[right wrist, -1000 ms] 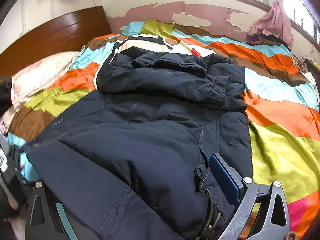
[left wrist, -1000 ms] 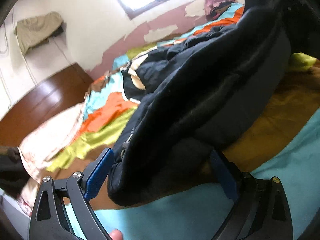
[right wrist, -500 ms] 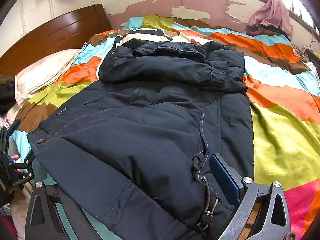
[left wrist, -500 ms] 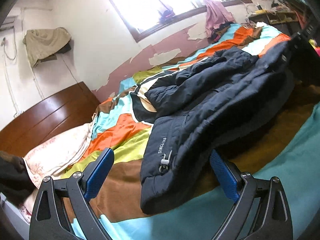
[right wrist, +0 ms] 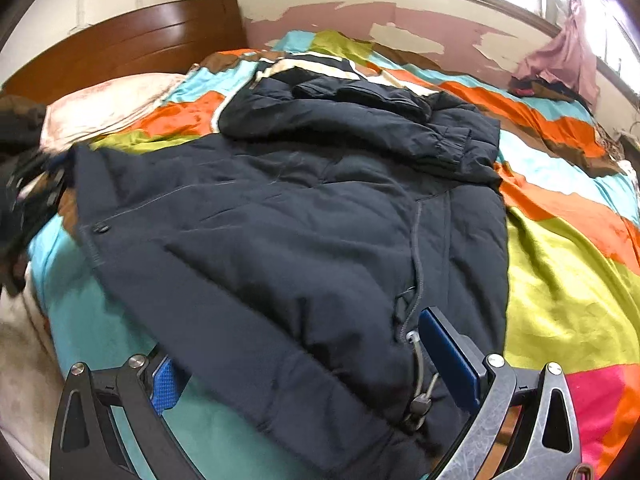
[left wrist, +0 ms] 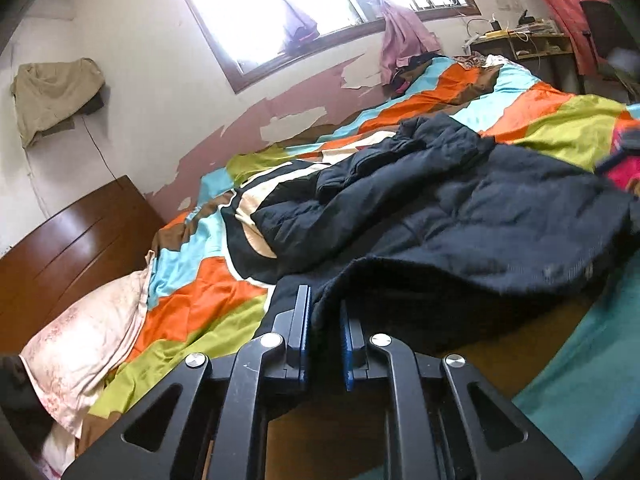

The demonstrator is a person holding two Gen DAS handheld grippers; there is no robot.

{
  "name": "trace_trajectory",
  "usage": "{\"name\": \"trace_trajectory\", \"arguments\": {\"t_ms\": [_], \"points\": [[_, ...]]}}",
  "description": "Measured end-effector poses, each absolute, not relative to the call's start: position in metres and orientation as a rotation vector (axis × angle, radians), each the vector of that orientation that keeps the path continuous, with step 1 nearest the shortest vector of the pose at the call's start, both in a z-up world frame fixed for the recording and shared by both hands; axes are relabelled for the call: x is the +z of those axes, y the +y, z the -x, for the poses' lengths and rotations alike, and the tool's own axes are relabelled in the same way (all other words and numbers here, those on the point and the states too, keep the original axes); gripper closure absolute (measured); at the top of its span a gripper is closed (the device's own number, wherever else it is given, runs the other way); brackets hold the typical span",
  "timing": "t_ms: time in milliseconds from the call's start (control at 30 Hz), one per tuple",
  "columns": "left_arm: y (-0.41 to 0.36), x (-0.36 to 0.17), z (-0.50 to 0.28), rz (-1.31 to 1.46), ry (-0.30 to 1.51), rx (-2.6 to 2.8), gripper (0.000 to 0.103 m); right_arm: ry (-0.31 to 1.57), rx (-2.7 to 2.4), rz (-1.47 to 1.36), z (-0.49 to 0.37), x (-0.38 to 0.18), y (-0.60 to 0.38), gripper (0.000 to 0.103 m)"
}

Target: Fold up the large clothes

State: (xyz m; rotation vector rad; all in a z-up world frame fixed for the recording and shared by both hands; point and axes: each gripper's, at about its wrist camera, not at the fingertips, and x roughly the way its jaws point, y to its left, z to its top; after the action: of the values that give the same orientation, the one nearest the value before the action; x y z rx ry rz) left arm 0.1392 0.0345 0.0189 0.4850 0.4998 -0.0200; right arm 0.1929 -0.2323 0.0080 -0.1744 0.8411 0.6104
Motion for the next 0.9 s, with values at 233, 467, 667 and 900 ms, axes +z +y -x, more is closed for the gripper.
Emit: {"name": "trace_trajectory", "arguments": {"t_ms": [233, 467, 667, 900], "points": [[0.043, 0.041, -0.160, -0.392, 0.531, -0.023, 0.097, 0.696, 0.669, 0.375, -0.140, 0.001, -0.205, 0.000], [0.050, 0.047, -0.155, -0.353, 0.541, -0.032, 0.098, 0.612, 0.465, 0.667, -0.134, -0.033, -0.175, 0.000], [0.061, 0.030, -0.141, -0.352, 0.599, -0.120, 0.098, 0.635, 0.439, 0.613, -0.147, -0.033, -0.186, 0.001], [0.083, 0.004, -0.120, -0.311, 0.725, -0.277, 0.097, 0.753, 0.552, 0.368, -0.175, -0.010, -0.211, 0.001]]}}
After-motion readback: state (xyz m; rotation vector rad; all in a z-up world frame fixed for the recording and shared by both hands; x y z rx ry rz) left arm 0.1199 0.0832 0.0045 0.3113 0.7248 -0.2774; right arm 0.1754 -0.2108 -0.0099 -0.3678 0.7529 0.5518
